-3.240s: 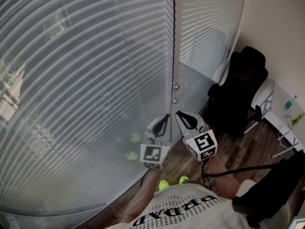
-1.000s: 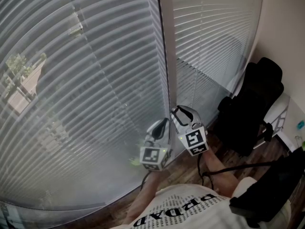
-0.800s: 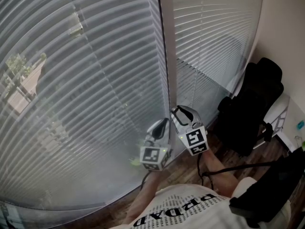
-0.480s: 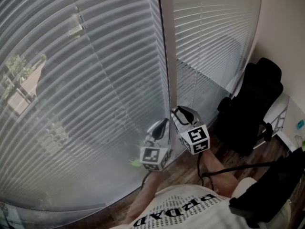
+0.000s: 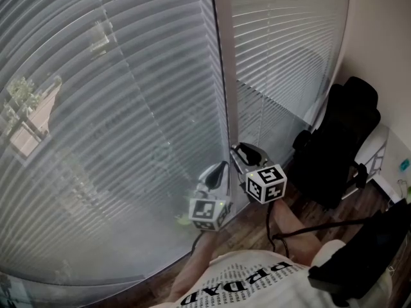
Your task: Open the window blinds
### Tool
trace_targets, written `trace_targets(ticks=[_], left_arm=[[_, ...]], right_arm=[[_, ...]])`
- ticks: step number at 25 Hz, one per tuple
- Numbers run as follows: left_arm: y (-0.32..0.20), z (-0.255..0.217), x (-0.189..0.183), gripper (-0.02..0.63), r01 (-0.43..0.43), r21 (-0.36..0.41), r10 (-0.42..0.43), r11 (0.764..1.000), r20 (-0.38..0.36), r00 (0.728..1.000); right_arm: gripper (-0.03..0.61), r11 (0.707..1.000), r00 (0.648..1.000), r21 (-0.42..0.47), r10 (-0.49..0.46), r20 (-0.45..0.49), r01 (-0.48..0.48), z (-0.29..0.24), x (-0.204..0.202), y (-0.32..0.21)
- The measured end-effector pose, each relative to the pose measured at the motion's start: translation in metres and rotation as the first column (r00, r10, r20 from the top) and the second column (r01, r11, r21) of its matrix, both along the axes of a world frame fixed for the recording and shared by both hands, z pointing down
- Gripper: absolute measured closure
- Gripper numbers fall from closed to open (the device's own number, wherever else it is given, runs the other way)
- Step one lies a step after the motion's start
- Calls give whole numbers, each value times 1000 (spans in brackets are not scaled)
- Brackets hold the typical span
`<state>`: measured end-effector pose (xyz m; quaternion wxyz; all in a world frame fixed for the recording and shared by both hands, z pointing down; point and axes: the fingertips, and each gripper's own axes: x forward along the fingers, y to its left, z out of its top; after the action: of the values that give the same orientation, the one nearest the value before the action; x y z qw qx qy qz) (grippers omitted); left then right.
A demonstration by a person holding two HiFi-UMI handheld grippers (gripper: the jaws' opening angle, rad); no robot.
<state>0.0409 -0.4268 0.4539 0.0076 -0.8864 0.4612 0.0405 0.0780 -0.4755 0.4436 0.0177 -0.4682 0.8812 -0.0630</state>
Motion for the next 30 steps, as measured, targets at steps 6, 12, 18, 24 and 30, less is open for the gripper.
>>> trace_targets(ticks=[6,12,18,24,30], left_arm=[[5,-4,-1,620,-5,4,5,1000,-2,1000],[8,-3,-1,621,-12,2,12,1000,3,1000],[7,1,1,621,-21,2,21,1000,0,1000],[7,1,1,620,-21,3,21,1000,-2,1000],[7,-1,0,621,-14,5,14,1000,-7,1000]], right_arm=[[445,1000,1000,15,17,-24,-17,1,0,0],[442,992,985,127,47,-166,-26,-9,5,9],[425,970,926,243,68,-371,26,-16,-2,13],[425,964,889,263,80,-451,46,-8,-7,10],[437,965,874,261,102,-475,29,-6,-8,4]])
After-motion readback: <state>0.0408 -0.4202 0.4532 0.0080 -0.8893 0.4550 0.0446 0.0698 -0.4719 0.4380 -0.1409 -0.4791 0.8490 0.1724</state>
